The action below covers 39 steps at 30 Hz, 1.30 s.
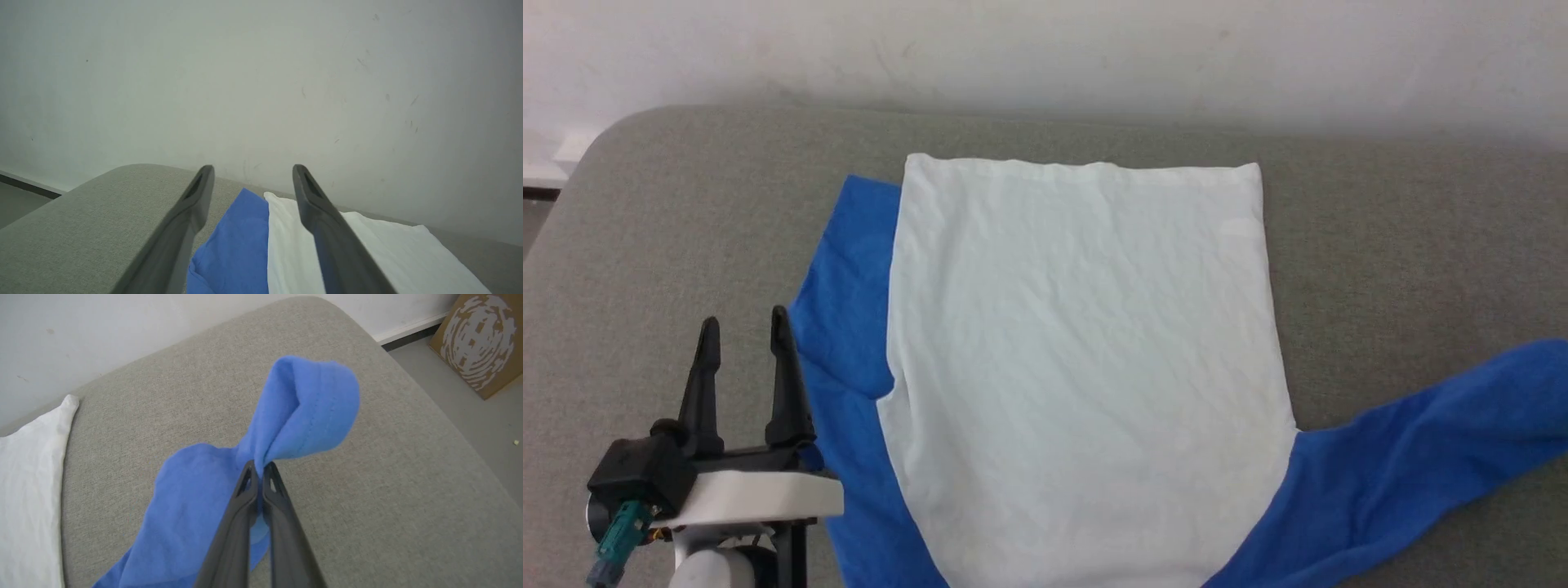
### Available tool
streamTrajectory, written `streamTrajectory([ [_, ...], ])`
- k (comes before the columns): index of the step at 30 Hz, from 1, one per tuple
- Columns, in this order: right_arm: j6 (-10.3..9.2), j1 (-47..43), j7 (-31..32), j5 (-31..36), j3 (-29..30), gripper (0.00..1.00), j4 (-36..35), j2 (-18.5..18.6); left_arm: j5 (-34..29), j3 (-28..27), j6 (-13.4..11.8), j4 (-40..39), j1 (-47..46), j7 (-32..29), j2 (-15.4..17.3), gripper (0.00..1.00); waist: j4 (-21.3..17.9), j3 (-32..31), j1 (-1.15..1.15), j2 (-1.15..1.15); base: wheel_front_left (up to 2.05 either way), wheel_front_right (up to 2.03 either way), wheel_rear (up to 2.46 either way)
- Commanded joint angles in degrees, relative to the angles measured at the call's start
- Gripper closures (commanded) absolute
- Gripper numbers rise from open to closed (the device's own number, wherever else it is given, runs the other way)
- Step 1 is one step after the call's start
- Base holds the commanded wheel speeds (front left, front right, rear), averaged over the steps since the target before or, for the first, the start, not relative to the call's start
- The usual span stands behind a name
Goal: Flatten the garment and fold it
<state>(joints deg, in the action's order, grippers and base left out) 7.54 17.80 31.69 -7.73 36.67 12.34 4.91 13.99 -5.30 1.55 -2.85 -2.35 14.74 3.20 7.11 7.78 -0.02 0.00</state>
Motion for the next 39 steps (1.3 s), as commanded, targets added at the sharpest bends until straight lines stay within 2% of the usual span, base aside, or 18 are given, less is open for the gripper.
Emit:
streamTrajectory([
  [1,-0.05,-1.7,0.7,-0.6,1.8,1.00,-2.2,-0.6,-0.2,-0.3,0.2,-0.4,0.9,0.3,-0.2,0.00,-1.8,-1.8,0.02,0.00,0.00,0.00,0.00],
  [12,-0.05,-2.2,2.3,2.5,7.0,1.00,-6.3,-1.0,-0.3,-0.6,0.4,-0.7,2.1,0.3,-0.3,0.00,-2.0,-2.7,0.02,0.00,0.00,0.00,0.00],
  [19,-0.05,-0.7,2.1,3.1,3.6,1.00,-6.8,0.1,-0.2,-0.8,0.3,-0.7,2.6,0.3,-0.3,0.00,-1.9,-2.8,0.02,0.00,0.00,0.00,0.00],
  [24,-0.05,-1.2,2.8,0.2,-6.0,1.00,-10.2,0.2,-0.1,-0.2,0.2,-0.5,2.5,0.3,-0.3,0.00,-1.6,-3.2,0.02,0.00,0.00,0.00,0.00],
  [33,-0.05,-7.6,8.3,-9.6,-32.0,1.00,-21.3,-1.2,0.5,0.8,0.1,0.2,2.9,0.3,-0.3,0.00,-1.0,-4.3,0.02,0.00,0.00,0.00,0.00],
  [39,-0.05,-6.3,8.9,-13.9,-44.7,1.00,-22.5,-1.6,0.4,1.2,0.6,0.4,2.9,0.3,-0.3,0.00,0.5,-4.4,0.02,0.00,0.00,0.00,0.00],
])
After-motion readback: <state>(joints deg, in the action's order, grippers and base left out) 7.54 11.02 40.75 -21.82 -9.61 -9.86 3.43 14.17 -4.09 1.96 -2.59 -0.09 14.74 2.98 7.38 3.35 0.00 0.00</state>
